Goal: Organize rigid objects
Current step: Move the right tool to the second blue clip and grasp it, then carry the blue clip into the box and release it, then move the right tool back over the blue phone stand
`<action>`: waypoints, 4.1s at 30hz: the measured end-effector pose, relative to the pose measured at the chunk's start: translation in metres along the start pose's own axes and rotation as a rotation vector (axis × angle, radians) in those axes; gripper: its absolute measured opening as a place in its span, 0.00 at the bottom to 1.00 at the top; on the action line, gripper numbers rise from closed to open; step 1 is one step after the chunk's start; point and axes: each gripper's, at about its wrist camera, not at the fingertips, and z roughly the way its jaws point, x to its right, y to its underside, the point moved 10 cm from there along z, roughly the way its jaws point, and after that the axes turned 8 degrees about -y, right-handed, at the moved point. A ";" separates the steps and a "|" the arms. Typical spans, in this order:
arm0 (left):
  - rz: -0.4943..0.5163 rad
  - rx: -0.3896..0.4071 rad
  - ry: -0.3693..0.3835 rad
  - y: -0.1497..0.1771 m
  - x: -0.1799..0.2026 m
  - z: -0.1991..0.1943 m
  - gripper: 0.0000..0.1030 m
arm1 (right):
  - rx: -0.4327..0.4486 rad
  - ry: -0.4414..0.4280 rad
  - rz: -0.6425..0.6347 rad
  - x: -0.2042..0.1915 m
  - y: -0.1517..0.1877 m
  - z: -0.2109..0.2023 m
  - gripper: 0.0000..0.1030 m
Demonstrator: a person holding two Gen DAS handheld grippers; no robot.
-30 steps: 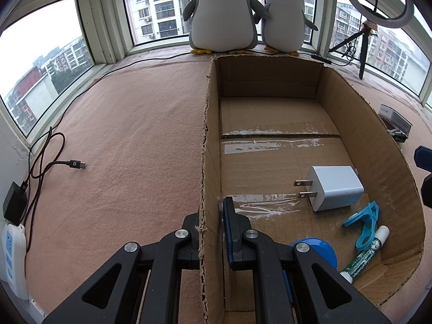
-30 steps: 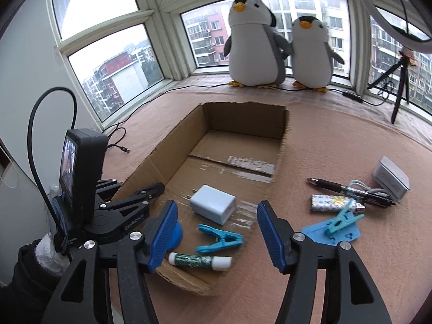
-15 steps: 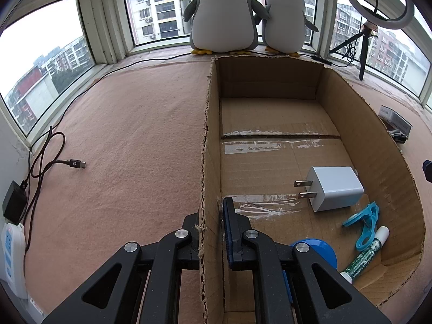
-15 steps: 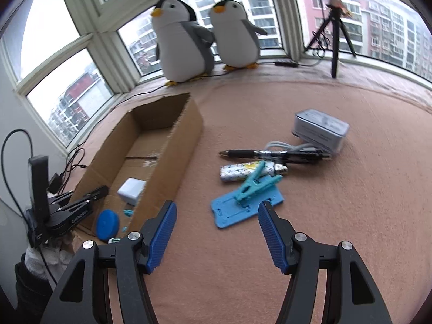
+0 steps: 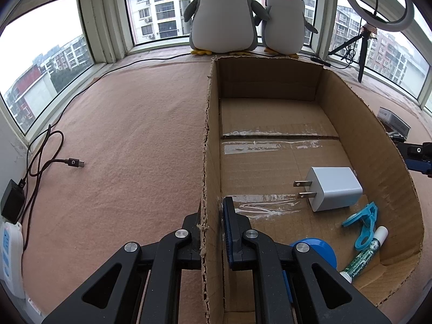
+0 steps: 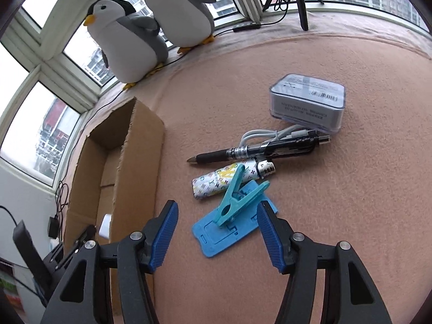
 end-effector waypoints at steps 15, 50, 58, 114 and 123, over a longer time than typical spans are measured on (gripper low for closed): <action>-0.008 0.002 0.013 0.001 -0.001 0.001 0.09 | -0.035 0.181 -0.106 0.002 0.000 0.014 0.29; -0.004 -0.001 0.005 0.002 -0.001 0.002 0.09 | 0.087 -0.045 -0.256 -0.065 0.031 -0.046 0.17; -0.005 -0.001 0.004 0.002 -0.001 0.001 0.09 | 0.122 -0.063 -0.454 -0.137 0.050 -0.037 0.17; -0.014 0.003 0.008 0.002 -0.003 0.001 0.09 | -0.086 -0.125 -0.212 -0.050 0.035 -0.033 0.43; -0.014 0.003 0.008 0.002 -0.002 0.000 0.09 | -0.184 -0.185 -0.147 -0.054 0.025 0.006 0.39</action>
